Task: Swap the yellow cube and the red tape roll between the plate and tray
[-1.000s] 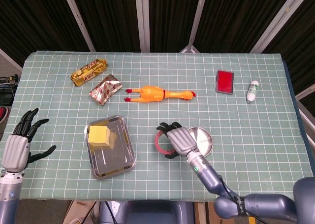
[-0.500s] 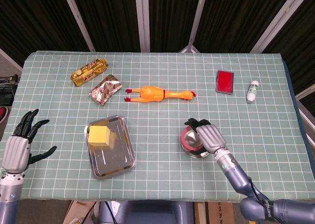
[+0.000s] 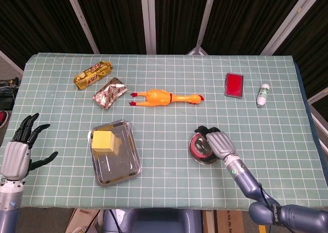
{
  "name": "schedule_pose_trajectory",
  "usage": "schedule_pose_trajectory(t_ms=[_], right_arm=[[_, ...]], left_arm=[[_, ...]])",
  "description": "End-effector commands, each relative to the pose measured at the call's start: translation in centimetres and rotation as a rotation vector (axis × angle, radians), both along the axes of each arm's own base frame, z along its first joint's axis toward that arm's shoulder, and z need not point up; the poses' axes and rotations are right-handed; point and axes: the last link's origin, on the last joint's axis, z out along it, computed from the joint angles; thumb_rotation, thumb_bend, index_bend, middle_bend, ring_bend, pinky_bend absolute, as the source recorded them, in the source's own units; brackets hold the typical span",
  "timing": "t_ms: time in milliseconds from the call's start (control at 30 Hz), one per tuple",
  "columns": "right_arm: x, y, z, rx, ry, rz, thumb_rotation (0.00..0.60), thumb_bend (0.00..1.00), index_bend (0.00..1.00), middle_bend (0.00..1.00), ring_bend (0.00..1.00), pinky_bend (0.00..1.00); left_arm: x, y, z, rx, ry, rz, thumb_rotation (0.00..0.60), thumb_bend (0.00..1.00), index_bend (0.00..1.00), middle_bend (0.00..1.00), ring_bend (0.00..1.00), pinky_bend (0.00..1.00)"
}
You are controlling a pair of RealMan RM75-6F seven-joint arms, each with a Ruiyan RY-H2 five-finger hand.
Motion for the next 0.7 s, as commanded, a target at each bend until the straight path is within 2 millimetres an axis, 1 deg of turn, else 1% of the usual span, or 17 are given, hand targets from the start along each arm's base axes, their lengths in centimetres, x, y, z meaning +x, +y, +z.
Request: schedule_pose_trajectory(t_ms=[33,67,133,200,233,300,400,533,567,633,700], right_arm=[[-0.3,0.0,0.0,0.014,0.02,0.0,0.6,0.21,0.17,0.14,0.21,0.08],[-0.4,-0.1,0.0,0.015,0.032,0.004,0.6,0.2,0.14,0.11,0.17,0.05],[-0.4,-0.1,0.2,0.011,0.052,0.015,0.6,0.15,0.09,0.06,0.08,0.01],[-0.2,0.0,0.5,-0.001,0.052,0.021,0.6,0.08,0.03,0.02,0.02,0.0],[0.0,0.1,0.7,-0.011,0.043,0.024,0.6,0.05,0.01,0.0,0.0,0.0],[0.5,0.2,1.2,-0.041,0.027,0.03,0.6,0.02,0.0,0.0,0.0,0.0],[0.7,0.6,2.5,-0.09,0.037,0.04,0.6,0.01,0.0,0.0,0.0,0.0],[0.5,1.5,5.3,-0.169,0.07,0.044,0.6,0.0,0.0,0.0,0.0,0.0],[0.2,1.8,6.5,-0.211,0.079,0.043,0.6,0.0,0.0,0.0,0.0,0.0],[-1.0,3.5,9.5,-0.319,0.079,0.03,0.6,0.0,0.0,0.0,0.0,0.0],[-3.1,5.8,12.3,-0.435,0.073,0.01,0.6,0.0,0.0,0.0,0.0,0.0]], left_arm=[[0.0,0.0,0.0,0.0,0.003,0.002,0.6,0.03,0.25,0.0,0.0,0.17],[0.0,0.0,0.0,0.001,0.003,0.002,0.6,0.03,0.25,0.0,0.0,0.17],[0.0,0.0,0.0,0.001,0.005,0.002,0.6,0.03,0.25,0.0,0.0,0.17],[0.0,0.0,0.0,-0.001,0.008,0.003,0.6,0.03,0.25,0.0,0.0,0.17],[0.0,0.0,0.0,-0.003,0.011,0.004,0.6,0.03,0.24,0.0,0.0,0.17],[-0.1,0.0,-0.1,-0.013,0.025,0.008,0.6,0.03,0.24,0.0,0.0,0.17],[-0.3,0.0,-0.2,-0.028,0.047,0.021,0.6,0.03,0.23,0.0,0.0,0.17],[-0.3,0.0,-0.3,-0.047,0.065,0.028,0.6,0.03,0.23,0.0,0.0,0.17],[-0.3,0.0,-0.3,-0.052,0.064,0.028,0.6,0.03,0.23,0.0,0.0,0.17],[-0.2,-0.1,-0.2,-0.057,0.06,0.028,0.6,0.03,0.23,0.0,0.0,0.17],[-0.3,-0.2,0.0,-0.061,0.059,0.038,0.6,0.03,0.23,0.0,0.0,0.17]])
